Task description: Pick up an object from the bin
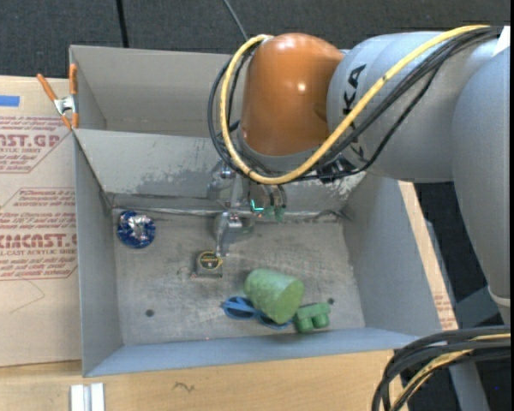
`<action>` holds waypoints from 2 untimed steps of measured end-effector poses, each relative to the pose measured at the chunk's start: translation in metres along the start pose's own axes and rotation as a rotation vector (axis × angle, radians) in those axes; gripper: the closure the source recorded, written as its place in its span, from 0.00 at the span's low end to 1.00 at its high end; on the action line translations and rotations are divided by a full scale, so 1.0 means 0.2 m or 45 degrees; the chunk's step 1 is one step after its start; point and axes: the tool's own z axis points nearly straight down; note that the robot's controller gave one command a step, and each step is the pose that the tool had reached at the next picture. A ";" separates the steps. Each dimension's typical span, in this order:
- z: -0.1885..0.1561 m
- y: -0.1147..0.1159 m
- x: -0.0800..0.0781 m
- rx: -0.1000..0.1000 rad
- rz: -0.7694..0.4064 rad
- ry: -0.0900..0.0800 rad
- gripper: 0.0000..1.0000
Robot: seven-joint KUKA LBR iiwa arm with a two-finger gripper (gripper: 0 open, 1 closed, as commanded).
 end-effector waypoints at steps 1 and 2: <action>0.67 -0.09 0.16 -0.001 -0.355 -0.019 0.00; 0.52 -0.08 0.05 0.001 -0.378 -0.016 0.00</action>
Offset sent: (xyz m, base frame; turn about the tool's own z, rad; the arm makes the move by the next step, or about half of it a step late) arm -0.0354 -0.0198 -0.1359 -0.2785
